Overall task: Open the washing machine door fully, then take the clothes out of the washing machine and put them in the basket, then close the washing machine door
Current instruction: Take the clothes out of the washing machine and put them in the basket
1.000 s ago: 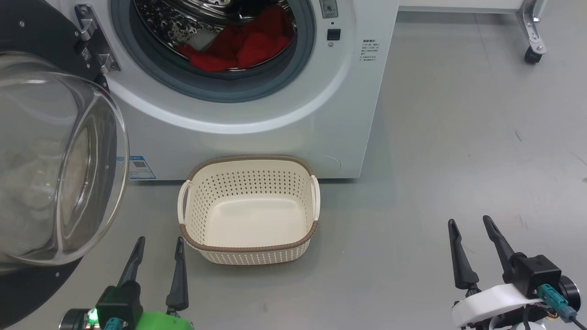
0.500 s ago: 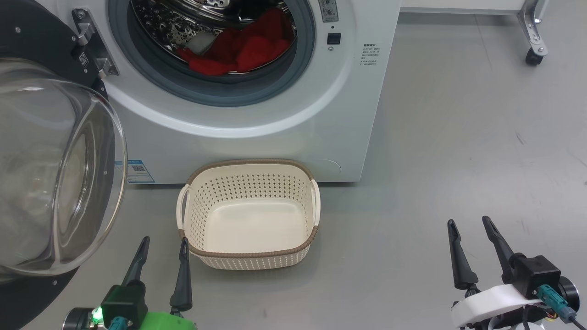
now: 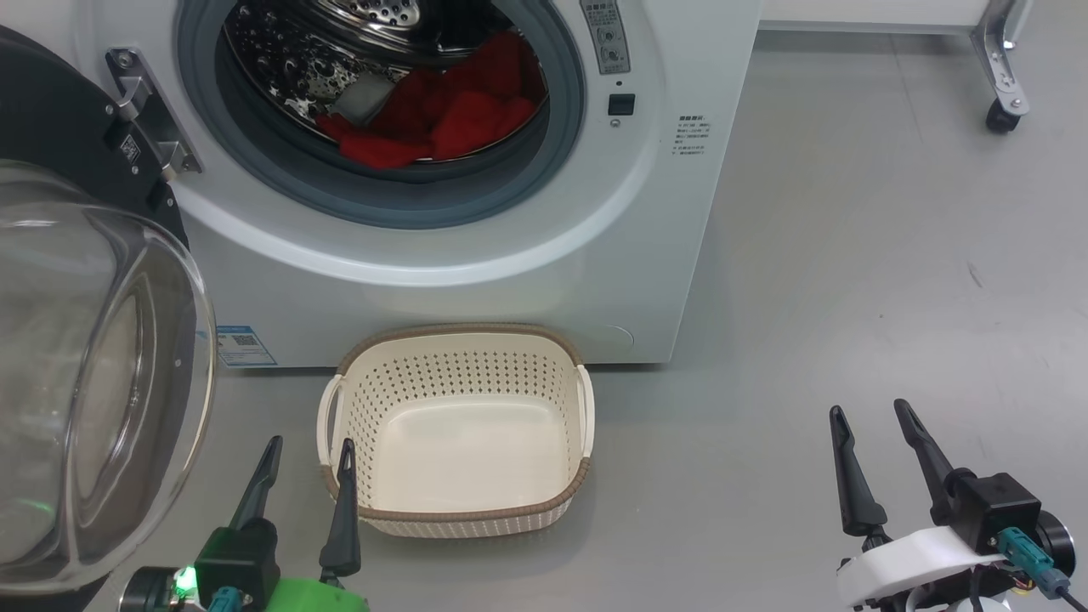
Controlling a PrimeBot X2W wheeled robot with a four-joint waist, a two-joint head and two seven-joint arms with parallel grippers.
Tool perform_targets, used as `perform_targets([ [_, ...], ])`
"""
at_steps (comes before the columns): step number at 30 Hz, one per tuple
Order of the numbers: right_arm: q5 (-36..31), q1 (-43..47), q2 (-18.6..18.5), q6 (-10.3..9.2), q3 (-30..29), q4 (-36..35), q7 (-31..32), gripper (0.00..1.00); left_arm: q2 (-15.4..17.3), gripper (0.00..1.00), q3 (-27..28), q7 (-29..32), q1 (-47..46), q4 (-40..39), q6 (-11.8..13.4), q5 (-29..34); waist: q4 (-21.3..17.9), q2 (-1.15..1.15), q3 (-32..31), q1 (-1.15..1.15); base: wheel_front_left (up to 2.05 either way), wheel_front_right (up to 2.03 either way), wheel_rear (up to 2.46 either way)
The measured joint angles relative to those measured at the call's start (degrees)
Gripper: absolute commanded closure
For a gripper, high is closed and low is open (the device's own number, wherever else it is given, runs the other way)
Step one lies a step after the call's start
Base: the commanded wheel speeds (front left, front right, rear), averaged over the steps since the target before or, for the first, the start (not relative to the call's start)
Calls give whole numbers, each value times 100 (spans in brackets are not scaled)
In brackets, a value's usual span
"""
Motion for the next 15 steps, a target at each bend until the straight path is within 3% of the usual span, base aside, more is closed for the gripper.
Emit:
perform_targets([
  [15,-5,-4,12,53,-25,-3,0,0,0,0,11,-2,-7,-14,0,0,19,0,60,0,68,-68,0],
])
